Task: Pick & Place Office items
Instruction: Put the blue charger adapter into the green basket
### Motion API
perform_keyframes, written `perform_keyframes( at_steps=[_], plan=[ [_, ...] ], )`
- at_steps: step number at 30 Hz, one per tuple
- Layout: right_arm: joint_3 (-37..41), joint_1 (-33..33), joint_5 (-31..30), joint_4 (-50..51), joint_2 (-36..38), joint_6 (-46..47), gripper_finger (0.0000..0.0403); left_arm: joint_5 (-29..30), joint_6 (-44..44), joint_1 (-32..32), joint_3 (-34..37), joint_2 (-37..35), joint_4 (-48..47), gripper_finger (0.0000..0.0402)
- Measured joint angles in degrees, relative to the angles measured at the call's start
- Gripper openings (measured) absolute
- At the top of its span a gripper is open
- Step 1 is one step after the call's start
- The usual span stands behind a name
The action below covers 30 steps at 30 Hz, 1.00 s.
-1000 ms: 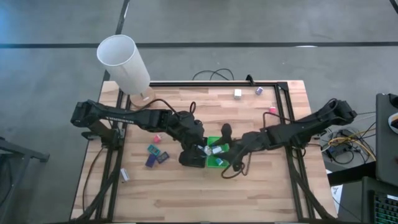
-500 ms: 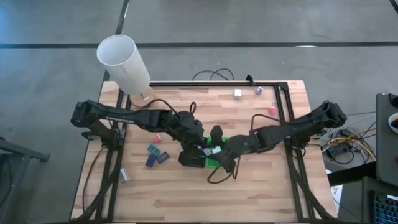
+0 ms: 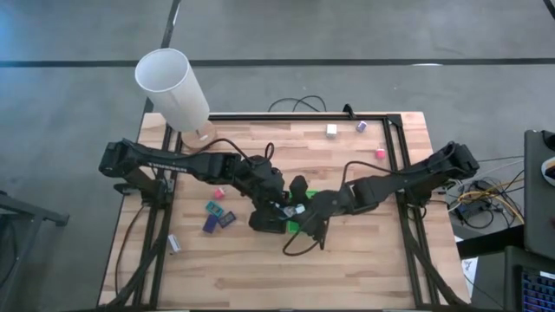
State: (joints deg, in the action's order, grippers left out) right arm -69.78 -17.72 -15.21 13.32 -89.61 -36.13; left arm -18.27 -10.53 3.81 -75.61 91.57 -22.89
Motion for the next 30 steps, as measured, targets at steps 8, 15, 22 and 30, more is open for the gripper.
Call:
perform_keyframes(
  at_steps=[8,15,22,30],
  plan=[
    [0.0,0.0,0.2,0.1,0.1,-0.7,0.0154,-0.7,-0.3,0.0,0.0,0.0,-0.1,0.0138],
    [0.0,0.0,0.0,0.1,0.0,-0.4,0.0154,-0.6,0.2,0.0,0.0,0.0,-0.2,0.0138],
    [0.2,0.0,0.0,0.7,0.0,2.1,0.0153,0.2,1.7,0.0,0.0,-0.1,-0.2,0.0231],
    [0.2,0.0,0.0,1.7,0.0,2.4,0.0152,-0.2,1.6,0.0,0.0,-0.1,-0.3,0.0285]
  ],
)
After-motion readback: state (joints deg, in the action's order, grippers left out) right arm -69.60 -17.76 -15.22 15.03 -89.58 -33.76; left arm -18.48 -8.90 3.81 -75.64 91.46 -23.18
